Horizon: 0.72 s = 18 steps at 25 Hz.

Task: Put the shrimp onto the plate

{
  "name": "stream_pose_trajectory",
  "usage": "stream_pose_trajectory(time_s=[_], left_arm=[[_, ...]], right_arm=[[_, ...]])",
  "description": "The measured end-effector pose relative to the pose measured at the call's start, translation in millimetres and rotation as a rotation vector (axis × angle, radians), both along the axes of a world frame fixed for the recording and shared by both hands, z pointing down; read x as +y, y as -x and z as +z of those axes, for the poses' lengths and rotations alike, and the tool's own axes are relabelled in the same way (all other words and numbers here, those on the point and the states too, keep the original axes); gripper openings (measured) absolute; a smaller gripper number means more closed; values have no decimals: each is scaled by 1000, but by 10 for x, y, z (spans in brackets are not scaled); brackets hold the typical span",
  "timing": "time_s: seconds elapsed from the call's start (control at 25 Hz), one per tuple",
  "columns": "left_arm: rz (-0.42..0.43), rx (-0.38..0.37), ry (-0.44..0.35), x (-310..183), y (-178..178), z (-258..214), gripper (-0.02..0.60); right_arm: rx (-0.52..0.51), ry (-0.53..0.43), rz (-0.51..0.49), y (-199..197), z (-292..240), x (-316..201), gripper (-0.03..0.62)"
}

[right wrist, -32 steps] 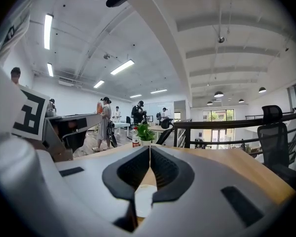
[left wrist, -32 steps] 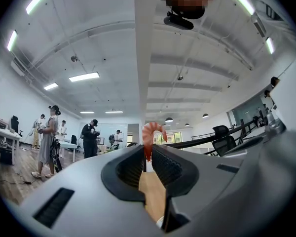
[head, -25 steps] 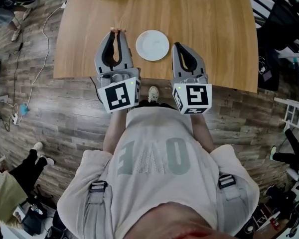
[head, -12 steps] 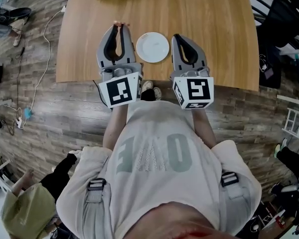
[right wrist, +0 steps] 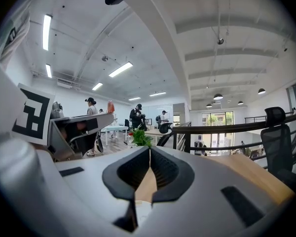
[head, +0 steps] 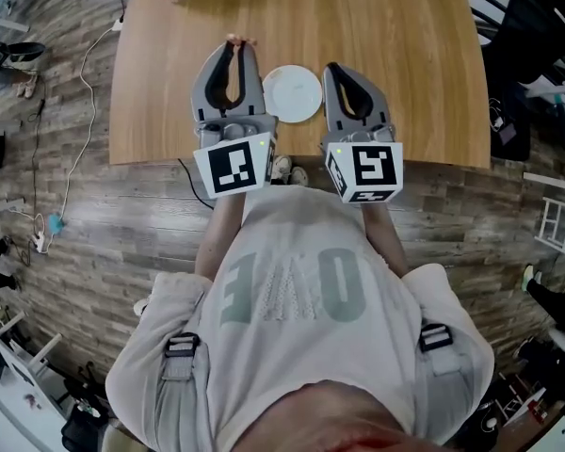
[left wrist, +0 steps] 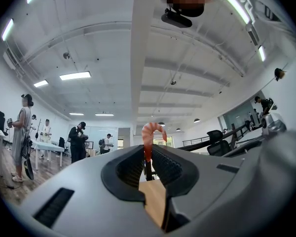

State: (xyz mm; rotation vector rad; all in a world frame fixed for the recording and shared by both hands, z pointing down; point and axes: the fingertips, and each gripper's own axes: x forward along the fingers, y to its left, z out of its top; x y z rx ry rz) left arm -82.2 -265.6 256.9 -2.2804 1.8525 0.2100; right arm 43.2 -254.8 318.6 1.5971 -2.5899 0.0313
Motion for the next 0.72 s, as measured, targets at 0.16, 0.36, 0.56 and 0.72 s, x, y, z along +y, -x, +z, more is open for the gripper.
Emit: stream_pose_trajectory(time_s=[0.16,0.36,0.56,0.72], left_arm=[[-1,-5,15,-37,15,42,52],[35,-64,107,-117,-34,294,52],[74,-102,198,-202,-125,668,52],[103,-132,288,-229,-201,998,52]], right_arm=[[5,0,-2,17,-2,-39,21],[3,7,6,37,25,-54,20],[10,27,20,9,83,-13,21],[3,46,44,-55,124,11,20]])
